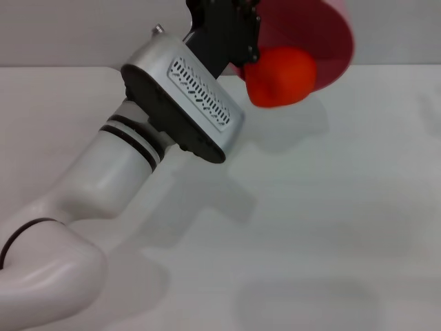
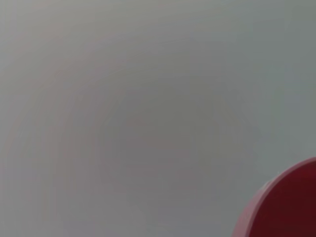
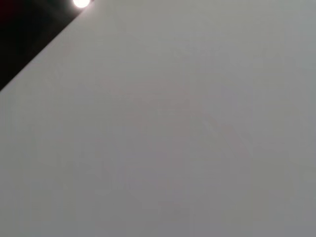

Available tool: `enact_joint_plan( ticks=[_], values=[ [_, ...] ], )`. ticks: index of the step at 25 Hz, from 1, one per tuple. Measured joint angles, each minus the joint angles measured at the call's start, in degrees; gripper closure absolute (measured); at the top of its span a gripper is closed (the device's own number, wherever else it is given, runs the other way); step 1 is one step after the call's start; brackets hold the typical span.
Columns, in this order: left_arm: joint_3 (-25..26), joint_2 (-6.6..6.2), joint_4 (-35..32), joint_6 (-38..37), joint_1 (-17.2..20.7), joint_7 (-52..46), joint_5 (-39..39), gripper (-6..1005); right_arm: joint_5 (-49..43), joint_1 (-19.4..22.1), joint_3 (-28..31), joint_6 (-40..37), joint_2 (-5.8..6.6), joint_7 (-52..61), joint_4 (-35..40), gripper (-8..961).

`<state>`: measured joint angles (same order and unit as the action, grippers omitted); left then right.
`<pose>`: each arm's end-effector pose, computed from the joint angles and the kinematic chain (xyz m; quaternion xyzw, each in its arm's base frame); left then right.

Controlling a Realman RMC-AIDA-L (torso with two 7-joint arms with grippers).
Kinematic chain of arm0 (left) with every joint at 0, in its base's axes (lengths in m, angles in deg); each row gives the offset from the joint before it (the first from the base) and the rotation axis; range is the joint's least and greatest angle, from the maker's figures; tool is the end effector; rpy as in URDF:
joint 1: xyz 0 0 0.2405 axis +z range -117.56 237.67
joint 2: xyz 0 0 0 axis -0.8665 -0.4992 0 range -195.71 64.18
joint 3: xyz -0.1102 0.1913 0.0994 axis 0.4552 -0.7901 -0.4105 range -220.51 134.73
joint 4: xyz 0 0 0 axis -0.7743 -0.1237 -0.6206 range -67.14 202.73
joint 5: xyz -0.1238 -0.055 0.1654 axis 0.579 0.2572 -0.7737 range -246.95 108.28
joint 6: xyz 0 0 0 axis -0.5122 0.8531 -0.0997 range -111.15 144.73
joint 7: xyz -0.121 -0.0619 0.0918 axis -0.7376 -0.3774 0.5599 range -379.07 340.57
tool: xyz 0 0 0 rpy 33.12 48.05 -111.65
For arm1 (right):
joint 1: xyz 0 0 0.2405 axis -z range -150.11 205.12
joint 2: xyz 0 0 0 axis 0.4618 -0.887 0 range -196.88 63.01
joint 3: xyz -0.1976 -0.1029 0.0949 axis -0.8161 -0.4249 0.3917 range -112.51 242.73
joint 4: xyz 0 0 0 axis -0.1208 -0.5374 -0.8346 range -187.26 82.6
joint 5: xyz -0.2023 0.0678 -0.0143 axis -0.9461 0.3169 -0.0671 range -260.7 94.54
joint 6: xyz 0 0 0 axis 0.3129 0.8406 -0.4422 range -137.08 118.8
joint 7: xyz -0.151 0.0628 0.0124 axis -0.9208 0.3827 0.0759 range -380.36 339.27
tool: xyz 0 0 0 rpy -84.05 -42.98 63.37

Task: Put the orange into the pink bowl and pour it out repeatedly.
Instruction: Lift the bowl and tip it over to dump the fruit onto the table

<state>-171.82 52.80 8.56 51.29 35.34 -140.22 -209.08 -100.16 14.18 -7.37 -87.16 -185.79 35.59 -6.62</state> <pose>-0.0905 0.3710 -0.0760 -0.7801 0.1866 -0.1765 0.5705 0.2136 0.3440 0.1286 -0.6074 0.1371 0.6426 0.4465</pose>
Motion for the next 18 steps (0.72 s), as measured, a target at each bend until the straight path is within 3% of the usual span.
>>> enact_joint_plan(
  ticks=[7,12,16,18],
  values=[
    [-0.3,0.0,0.2,0.4,-0.2,-0.5,0.3,953,0.0,-0.8,-0.2,-0.1,0.02,0.0,-0.3,480],
    [1.4,-0.26,0.2,-1.2,-0.9,-7.2,0.4,952,0.0,-1.0,-0.3,-0.1,0.03,-0.5,-0.7,486],
    [6.4,-0.44,-1.3,-10.0,-2.6,-15.3,0.4,952,-0.2,-1.2,-0.4,-0.3,-0.01,-0.6,-1.4,492],
    [11.5,-0.48,-2.7,-19.5,-4.7,-19.9,0.4,952,-0.3,-1.3,-0.4,-0.7,0.02,-0.7,-2.2,494]
  ],
)
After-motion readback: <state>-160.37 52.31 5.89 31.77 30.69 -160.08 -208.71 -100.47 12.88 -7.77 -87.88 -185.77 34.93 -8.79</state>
